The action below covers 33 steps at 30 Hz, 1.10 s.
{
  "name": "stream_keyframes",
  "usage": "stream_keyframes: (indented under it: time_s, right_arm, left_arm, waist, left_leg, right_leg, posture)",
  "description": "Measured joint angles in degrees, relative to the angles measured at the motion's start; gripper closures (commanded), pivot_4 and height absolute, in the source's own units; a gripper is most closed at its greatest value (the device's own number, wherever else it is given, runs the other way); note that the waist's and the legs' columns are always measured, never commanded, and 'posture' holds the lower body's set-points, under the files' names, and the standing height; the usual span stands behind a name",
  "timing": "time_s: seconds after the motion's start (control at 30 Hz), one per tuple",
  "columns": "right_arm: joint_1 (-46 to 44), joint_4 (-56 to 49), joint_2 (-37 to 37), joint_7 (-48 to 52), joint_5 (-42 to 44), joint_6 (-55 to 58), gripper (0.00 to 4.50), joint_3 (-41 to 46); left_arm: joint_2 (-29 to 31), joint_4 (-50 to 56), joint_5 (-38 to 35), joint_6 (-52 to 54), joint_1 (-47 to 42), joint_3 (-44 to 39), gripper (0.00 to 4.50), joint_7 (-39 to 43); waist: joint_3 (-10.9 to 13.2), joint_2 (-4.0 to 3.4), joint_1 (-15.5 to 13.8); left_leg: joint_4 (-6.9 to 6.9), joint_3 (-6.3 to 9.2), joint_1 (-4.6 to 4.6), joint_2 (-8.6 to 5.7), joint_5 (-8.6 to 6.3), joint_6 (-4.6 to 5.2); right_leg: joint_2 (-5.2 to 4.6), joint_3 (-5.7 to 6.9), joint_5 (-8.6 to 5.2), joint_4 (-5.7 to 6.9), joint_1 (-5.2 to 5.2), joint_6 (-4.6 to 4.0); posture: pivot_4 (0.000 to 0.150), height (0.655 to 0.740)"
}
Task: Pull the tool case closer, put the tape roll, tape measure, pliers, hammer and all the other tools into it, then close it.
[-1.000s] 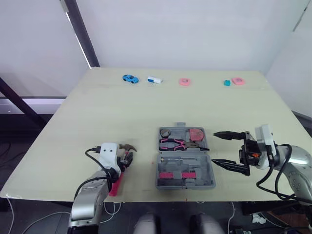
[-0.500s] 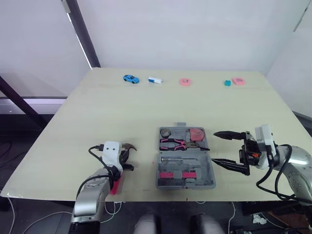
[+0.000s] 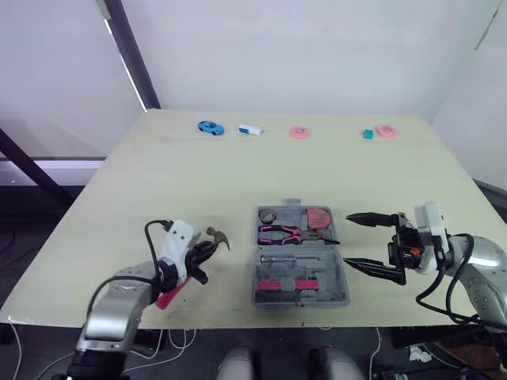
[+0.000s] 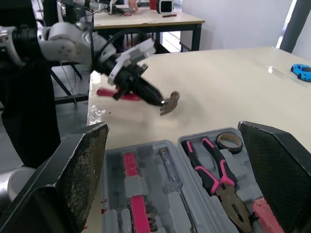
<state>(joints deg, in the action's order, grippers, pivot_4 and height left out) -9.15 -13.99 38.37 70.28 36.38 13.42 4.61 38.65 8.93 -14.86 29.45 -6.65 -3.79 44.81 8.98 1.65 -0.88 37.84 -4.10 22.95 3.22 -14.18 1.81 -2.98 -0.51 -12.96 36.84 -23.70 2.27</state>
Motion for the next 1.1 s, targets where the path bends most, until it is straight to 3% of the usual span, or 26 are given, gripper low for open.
stream_keyframes:
  time_s: [0.27, 0.57, 0.9, 1.1]
  right_arm:
    - [-0.06, 1.6, -0.25, 0.67, -0.61, -1.16, 0.0, 0.13]
    - [5.75, 0.91, 0.78, -0.59, -1.15, -2.68, 0.0, 4.04]
    - [10.29, -0.76, 1.34, -1.56, -1.64, -3.95, 0.0, 7.16]
    - [11.83, -0.68, 1.38, -1.76, -2.09, -5.03, 0.0, 7.55]
  left_arm:
    - [3.52, -2.84, -0.11, -1.21, -15.14, 10.88, 4.46, 14.81]
    - [-5.74, -7.61, 2.83, -1.78, -30.92, 25.51, 4.46, 24.11]
    - [-15.25, -11.18, 6.73, 5.6, -38.01, 35.1, 4.46, 25.42]
    - [-17.68, -14.95, 11.46, 6.23, -39.65, 39.31, 4.46, 23.4]
  waist:
    - [0.01, -0.01, 0.09]
    - [0.01, -0.02, 0.33]
    - [0.02, -0.03, 0.04]
    - [0.03, -0.08, 0.3]
  left_leg:
    - [0.0, -0.15, 0.14, -0.14, -0.04, 0.07]
    - [0.5, 0.04, 0.65, -0.12, -0.04, 0.08]
    - [0.62, 0.27, 0.84, -0.24, -0.03, 0.1]
    - [0.6, 0.37, 0.79, -0.16, -0.03, 0.1]
  right_leg:
    - [0.1, 0.0, -0.02, -0.07, 0.01, 0.04]
    - [0.24, 0.16, 0.05, -0.02, -0.2, 0.17]
    - [0.42, -0.07, 0.05, 0.01, -0.23, 0.23]
    - [0.65, -0.2, 0.06, 0.05, -0.25, 0.21]
  posture:
    - [0.15, 0.7395]
    - [0.15, 0.7395]
    - [0.15, 0.7395]
    - [0.15, 0.7395]
